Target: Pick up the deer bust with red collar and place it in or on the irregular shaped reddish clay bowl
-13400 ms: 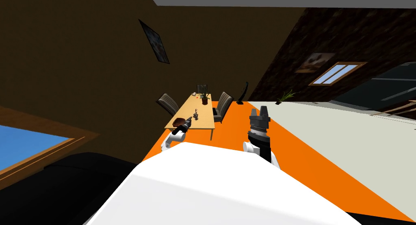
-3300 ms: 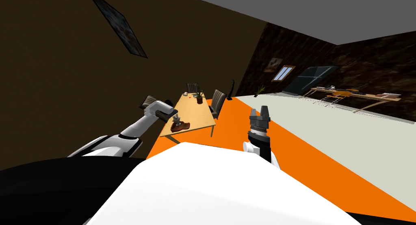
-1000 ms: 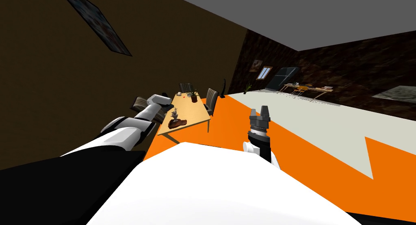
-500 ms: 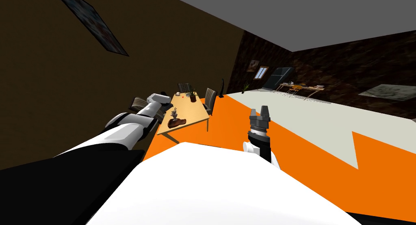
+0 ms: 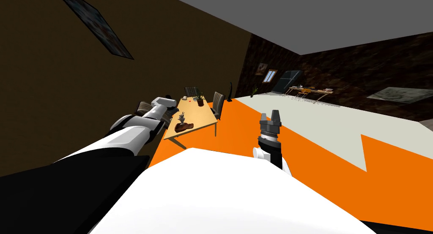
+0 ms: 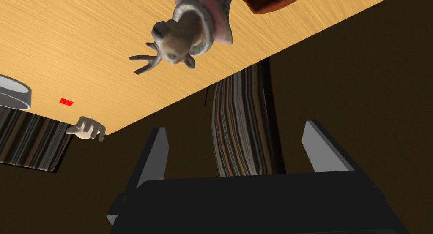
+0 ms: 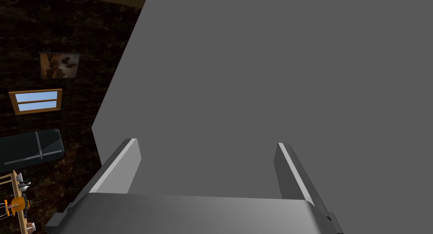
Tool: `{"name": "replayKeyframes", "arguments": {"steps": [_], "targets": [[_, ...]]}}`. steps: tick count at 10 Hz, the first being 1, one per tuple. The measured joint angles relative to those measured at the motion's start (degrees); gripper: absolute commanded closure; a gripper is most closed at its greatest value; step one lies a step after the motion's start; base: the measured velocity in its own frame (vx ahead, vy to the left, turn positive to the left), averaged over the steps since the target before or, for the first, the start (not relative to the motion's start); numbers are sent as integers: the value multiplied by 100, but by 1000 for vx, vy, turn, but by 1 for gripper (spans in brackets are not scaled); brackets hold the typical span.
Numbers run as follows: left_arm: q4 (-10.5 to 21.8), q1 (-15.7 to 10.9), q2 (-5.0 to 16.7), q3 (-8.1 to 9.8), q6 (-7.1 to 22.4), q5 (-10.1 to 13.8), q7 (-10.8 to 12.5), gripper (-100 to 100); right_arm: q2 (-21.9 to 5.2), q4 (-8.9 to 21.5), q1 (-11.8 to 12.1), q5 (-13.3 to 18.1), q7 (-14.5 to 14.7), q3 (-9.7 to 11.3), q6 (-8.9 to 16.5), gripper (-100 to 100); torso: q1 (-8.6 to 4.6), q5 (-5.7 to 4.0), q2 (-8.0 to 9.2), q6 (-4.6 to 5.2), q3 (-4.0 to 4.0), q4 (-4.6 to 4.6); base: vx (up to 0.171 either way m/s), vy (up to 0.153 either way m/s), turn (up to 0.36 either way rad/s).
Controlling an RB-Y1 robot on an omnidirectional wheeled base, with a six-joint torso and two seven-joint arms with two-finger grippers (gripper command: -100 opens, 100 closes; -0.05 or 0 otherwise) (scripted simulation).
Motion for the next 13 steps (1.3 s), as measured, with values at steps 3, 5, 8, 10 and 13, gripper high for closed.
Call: {"name": "replayKeyframes", "arguments": {"steps": [3,5,8,10,13], "targets": [[504,-508,-47,-130,-274,-70,-308,-100,0,0,-1,0,0,0,0,0,-15,-6,28,1,18,8,-65,-22,-37],[697,-540,-9,-98,-216,-44,-271,-100,0,0,0,0,0,0,0,0,0,0,9,-1,6,3,3,6,3],[1245,-836,-30,-177,-381,-87,-453,-100,0,0,-2,0,0,1,0,0,-19,-6,18,11,9,3,-57,-26,-123],[1566,-1146,-59,-222,-511,-110,-578,-100,0,0,-1,0,0,0,0,0,-14,-5,31,-2,19,9,-51,-15,27],[2071,-1261,-60,-230,-532,-117,-600,-100,0,0,0,0,0,0,0,0,1,0,6,-1,4,2,-3,0,1]]}}
